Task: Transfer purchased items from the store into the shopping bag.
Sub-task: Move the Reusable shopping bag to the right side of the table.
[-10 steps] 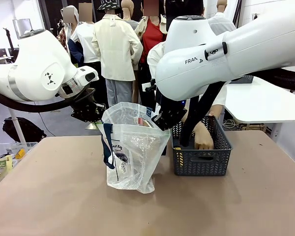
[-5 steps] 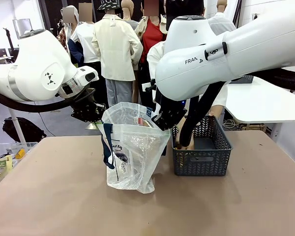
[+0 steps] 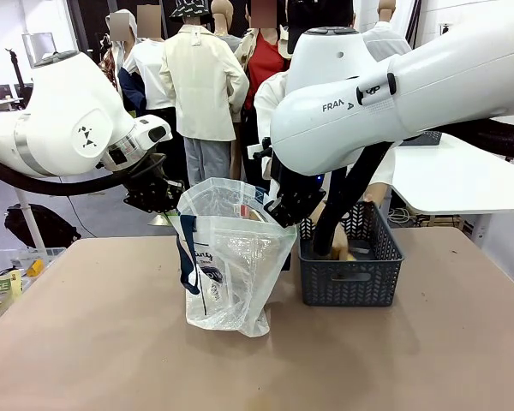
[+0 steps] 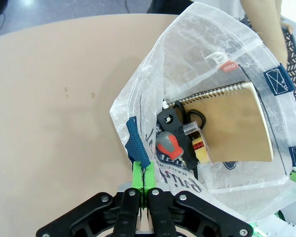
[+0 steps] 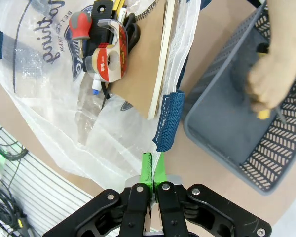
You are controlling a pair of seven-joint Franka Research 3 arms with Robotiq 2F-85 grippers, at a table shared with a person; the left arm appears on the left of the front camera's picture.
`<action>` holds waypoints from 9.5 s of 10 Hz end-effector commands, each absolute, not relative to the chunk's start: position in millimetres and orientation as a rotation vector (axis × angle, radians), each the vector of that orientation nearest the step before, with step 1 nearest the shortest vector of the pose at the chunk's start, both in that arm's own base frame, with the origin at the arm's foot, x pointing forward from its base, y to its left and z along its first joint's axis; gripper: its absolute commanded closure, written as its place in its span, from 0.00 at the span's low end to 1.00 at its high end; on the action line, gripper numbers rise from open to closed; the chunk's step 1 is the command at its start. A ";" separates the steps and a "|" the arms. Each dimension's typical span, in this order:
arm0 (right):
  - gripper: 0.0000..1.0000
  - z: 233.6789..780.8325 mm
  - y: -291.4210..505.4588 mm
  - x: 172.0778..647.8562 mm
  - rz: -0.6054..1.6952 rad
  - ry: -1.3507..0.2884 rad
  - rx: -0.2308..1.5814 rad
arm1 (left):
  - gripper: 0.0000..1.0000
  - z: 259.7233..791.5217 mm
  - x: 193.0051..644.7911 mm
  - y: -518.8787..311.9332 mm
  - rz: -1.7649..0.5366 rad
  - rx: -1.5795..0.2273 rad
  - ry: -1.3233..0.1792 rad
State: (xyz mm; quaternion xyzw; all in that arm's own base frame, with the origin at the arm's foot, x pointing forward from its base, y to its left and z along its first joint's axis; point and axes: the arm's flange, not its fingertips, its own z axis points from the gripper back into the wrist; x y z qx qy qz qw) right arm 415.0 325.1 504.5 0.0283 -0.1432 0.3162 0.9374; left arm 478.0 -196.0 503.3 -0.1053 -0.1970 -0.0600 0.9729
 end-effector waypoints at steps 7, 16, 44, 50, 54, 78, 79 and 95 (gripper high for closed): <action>1.00 505.7 323.3 415.6 0.641 -0.295 0.057 | 1.00 503.9 478.5 -194.9 -0.120 -0.212 -0.399; 1.00 505.7 323.3 415.6 0.641 -0.295 0.057 | 1.00 503.9 478.5 -194.9 -0.120 -0.212 -0.399; 1.00 493.8 479.9 426.8 1.270 -0.244 0.191 | 0.30 457.5 500.1 -194.1 -0.159 -0.906 -0.316; 1.00 498.6 481.4 418.3 1.290 -0.269 0.185 | 0.69 454.2 501.9 -209.1 -0.110 -0.698 -0.303; 1.00 499.2 478.0 417.6 1.271 -0.274 0.189 | 1.00 452.4 502.5 -210.2 -0.091 -0.694 -0.296; 0.00 578.4 77.7 421.5 0.106 -0.363 -0.330 | 1.00 458.8 504.0 -208.3 -0.123 -0.652 -0.299; 0.00 569.7 46.0 421.5 0.039 -0.344 -0.353 | 1.00 459.1 505.4 -209.5 -0.141 -0.647 -0.314; 0.00 528.7 -43.4 414.4 -0.115 -0.306 -0.194 | 1.00 589.8 549.2 -53.4 0.103 -0.008 -0.500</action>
